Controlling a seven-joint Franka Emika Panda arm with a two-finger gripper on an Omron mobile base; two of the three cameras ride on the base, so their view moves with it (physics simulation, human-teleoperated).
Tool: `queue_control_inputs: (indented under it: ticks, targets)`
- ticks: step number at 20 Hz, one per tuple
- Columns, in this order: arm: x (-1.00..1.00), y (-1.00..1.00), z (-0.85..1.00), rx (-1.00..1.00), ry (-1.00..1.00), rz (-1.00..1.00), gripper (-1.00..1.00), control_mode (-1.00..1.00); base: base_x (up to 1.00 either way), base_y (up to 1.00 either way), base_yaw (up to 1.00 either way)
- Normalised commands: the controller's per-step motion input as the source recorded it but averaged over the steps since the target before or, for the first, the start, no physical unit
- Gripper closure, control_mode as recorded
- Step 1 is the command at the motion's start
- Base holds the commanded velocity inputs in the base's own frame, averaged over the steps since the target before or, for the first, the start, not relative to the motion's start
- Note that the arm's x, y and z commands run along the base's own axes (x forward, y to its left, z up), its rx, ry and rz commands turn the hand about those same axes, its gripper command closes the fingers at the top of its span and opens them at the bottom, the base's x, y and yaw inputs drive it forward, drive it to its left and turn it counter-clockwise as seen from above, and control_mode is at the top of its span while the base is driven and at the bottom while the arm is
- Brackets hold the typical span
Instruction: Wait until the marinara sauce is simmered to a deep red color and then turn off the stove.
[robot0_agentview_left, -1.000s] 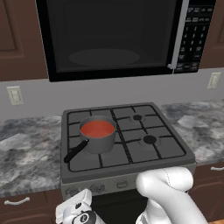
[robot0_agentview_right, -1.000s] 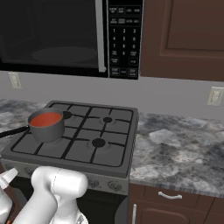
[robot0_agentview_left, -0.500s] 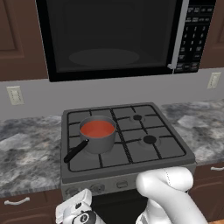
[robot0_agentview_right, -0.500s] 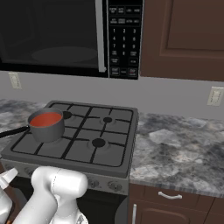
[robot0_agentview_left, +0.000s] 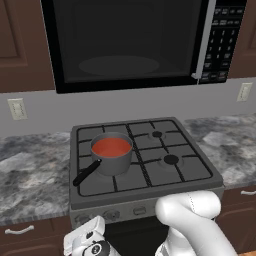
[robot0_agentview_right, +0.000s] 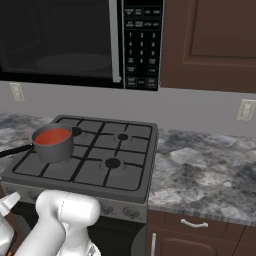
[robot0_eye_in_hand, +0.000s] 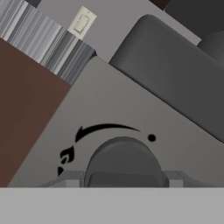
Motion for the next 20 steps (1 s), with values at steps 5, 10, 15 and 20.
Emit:
queue_control_inputs:
  ticks: [5,10,15,20]
  targets:
    - [0.00,0.00,0.00,0.00,0.00,0.00,1.00,-1.00,0.00,0.00,0.00]
    - [0.00,0.00,0.00,0.00,0.00,0.00,1.00,-1.00,0.00,0.00,0.00]
    - [0.00,0.00,0.00,0.00,0.00,0.00,1.00,-1.00,0.00,0.00,0.00]
    - [0.00,0.00,0.00,0.00,0.00,0.00,1.00,-1.00,0.00,0.00,0.00]
